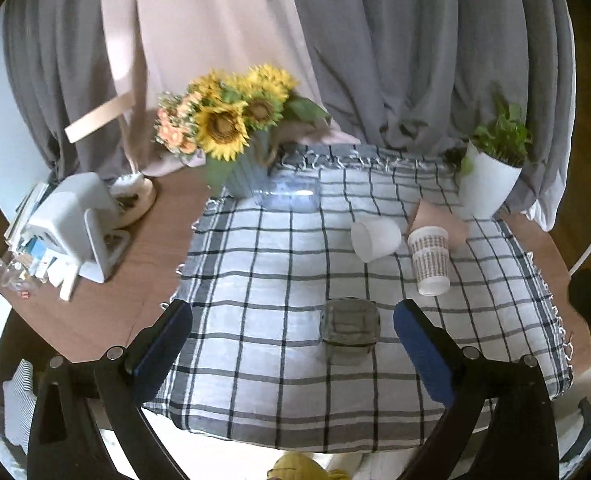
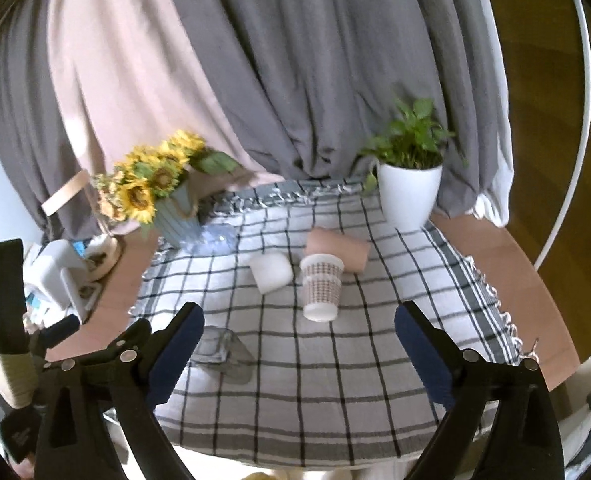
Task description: Flip cup upside down
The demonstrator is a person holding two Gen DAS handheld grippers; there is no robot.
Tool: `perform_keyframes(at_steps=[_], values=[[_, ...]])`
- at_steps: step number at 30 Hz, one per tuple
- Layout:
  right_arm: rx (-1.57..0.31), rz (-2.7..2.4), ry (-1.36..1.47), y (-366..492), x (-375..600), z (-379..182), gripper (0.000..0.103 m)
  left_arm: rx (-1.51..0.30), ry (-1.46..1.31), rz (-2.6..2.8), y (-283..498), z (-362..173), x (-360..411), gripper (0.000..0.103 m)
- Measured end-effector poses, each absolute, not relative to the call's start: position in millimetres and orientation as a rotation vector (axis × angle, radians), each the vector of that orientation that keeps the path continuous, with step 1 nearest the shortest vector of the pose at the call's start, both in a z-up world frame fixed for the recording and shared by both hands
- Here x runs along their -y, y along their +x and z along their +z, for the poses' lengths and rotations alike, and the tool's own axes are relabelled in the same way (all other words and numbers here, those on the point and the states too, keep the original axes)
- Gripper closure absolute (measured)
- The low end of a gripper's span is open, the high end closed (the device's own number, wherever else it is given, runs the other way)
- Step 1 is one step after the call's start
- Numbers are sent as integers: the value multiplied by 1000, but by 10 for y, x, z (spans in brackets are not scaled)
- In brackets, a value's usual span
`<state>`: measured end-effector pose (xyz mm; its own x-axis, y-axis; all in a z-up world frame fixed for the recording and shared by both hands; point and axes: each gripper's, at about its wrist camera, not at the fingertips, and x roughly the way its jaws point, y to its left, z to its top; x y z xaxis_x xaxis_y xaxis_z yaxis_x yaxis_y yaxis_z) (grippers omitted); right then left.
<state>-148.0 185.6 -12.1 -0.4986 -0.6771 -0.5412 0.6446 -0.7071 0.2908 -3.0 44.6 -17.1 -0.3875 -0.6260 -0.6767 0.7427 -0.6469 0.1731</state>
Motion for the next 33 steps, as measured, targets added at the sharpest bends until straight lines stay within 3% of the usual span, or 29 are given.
perform_keyframes(at_steps=[33], values=[[76,-2182,811,-1164,-1875,-48,5,-127,823,-2094,267,56,-594,0]])
